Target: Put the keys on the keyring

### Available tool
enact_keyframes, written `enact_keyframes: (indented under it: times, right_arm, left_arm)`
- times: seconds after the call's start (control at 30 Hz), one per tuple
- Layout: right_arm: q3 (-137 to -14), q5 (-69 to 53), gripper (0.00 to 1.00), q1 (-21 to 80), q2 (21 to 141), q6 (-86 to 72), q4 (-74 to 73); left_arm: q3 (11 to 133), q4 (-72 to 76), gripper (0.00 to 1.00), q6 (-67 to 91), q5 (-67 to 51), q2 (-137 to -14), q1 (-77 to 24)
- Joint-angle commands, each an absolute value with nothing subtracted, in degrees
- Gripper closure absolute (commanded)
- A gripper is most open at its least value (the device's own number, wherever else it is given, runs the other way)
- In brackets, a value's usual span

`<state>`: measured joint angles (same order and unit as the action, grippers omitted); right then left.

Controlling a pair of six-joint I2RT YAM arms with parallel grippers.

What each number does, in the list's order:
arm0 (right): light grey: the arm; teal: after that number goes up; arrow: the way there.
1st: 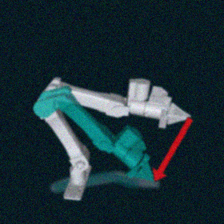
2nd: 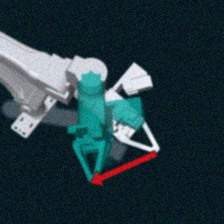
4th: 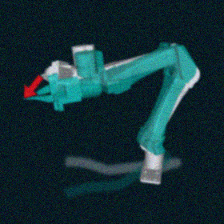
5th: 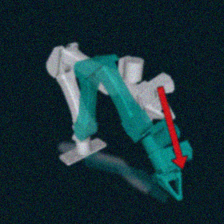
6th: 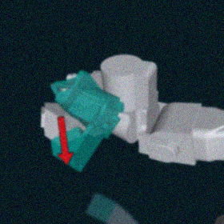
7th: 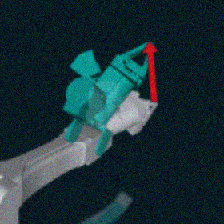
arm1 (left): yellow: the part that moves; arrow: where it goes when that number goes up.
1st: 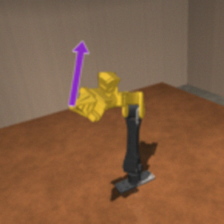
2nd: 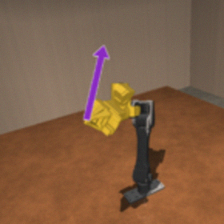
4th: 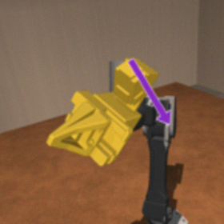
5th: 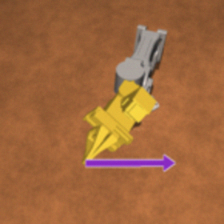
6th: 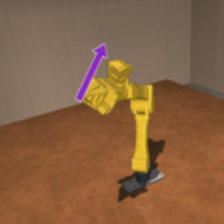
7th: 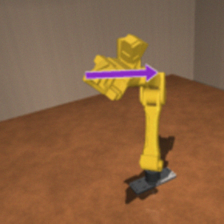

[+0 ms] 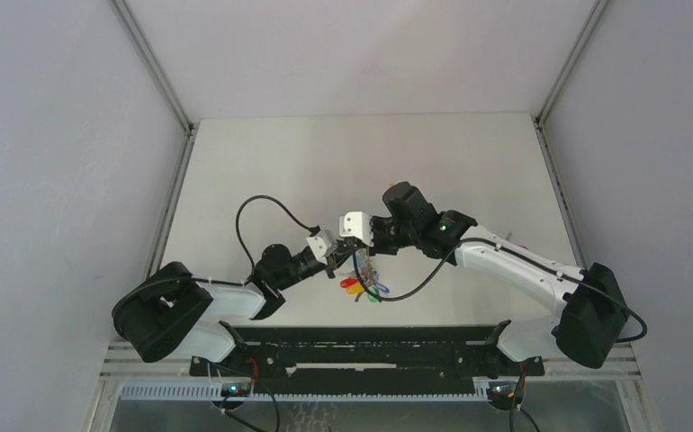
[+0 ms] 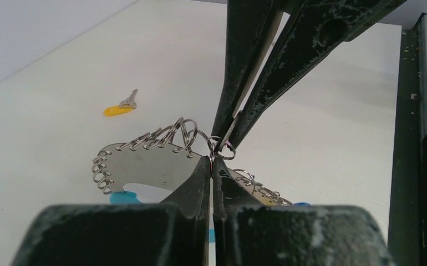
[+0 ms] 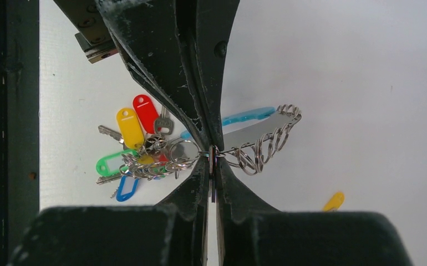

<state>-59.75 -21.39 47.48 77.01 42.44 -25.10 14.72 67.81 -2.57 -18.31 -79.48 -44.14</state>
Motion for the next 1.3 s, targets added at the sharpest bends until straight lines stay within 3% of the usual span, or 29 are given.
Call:
enact_keyframes:
  times: [0.0,0.3,1.27]
  right_arm:
    - [-63.11,-20.45,1.00,48.25,74.44,42.27,-24.00]
    - [-61.74,-14.90,1.00,45.93,73.56,38.99,-25.99]
    - [-55.72,-14.60,1.00,41.66,78.07,31.44,-23.91]
  left_arm:
    - [17.94,69.26,1.00,-4.28,-18.89,-78.81,-44.46]
    - [16.09,71.62,1.00,-4.45,-15.63,-78.80,-44.47]
    - [12.26,82.83,1.00,3.49,-1.08,-81.26,-44.47]
